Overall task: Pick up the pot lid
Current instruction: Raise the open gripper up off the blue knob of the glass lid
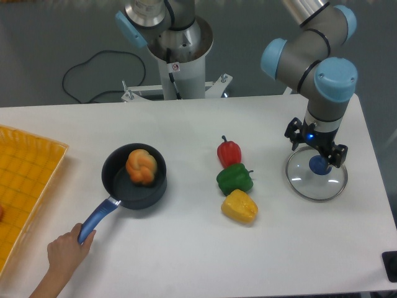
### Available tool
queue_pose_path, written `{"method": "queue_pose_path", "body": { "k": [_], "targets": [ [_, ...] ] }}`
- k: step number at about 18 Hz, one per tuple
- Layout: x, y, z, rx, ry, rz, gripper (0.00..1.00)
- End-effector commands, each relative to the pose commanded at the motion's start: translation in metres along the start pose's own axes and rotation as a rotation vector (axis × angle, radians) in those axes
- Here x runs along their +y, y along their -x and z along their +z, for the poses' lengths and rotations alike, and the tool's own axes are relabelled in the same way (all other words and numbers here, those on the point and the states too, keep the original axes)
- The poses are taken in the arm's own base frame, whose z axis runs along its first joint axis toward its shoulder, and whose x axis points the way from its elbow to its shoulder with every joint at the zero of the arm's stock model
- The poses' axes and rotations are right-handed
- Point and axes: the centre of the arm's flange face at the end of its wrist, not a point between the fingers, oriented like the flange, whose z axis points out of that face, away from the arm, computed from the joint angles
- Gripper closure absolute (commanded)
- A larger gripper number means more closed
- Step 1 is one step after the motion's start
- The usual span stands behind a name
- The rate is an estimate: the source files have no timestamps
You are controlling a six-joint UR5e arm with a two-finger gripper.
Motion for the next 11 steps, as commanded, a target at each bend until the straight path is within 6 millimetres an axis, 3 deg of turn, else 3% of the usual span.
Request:
{"method": "queue_pose_path", "body": {
  "k": [4, 11],
  "targets": [
    [0.006, 0.001, 0.002, 0.008, 0.0, 0.026, 0.0],
    [0.052, 0.003, 0.017, 0.035, -0.045, 0.013, 0.0]
  ]
}}
